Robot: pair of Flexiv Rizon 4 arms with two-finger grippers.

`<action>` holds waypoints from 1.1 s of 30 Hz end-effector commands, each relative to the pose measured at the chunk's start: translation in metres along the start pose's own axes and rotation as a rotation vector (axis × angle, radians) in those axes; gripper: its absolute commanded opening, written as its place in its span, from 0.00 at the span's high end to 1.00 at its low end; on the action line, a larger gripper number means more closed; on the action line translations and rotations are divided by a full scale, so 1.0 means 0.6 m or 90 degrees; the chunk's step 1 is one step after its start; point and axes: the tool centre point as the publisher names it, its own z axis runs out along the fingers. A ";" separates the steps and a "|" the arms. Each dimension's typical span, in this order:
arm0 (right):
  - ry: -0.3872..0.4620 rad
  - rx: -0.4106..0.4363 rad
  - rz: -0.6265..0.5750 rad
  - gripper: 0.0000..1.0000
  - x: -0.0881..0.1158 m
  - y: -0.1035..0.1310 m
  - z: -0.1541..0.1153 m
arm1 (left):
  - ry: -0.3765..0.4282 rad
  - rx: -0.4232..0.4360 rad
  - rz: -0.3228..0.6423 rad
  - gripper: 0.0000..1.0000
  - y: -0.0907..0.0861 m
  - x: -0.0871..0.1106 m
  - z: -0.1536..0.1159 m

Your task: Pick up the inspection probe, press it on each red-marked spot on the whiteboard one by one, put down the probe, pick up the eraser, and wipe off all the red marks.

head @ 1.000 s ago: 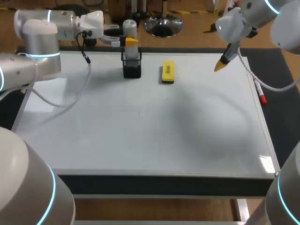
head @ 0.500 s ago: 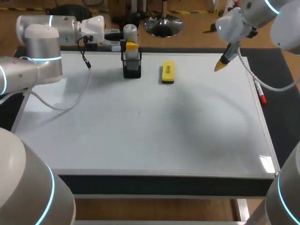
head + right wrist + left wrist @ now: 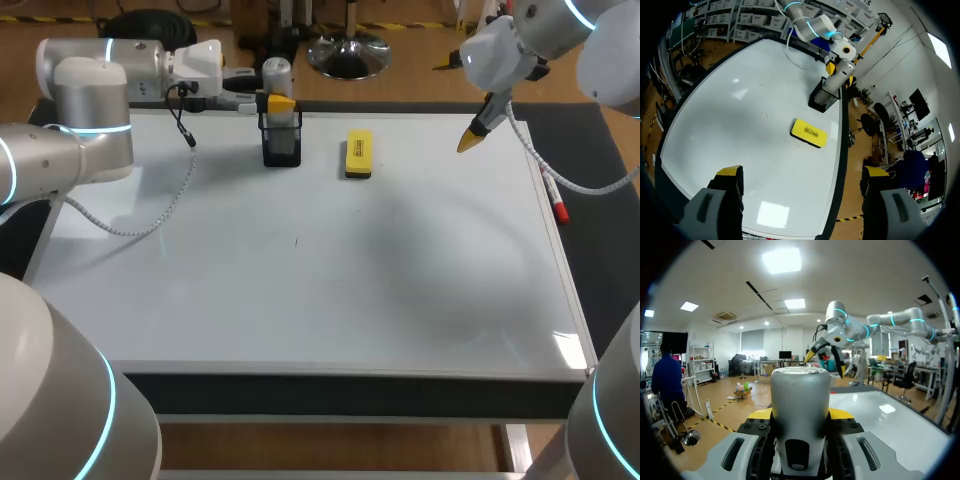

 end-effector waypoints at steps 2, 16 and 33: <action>0.002 0.001 -0.001 0.00 0.000 0.000 -0.001 | 0.004 0.004 -0.001 1.00 0.006 -0.005 0.001; 0.002 0.001 -0.001 0.00 0.000 0.000 -0.001 | 0.008 0.000 -0.006 1.00 0.013 -0.003 0.004; 0.002 0.001 -0.001 0.00 0.000 0.000 -0.001 | 0.000 -0.056 0.025 0.00 -0.012 0.006 -0.013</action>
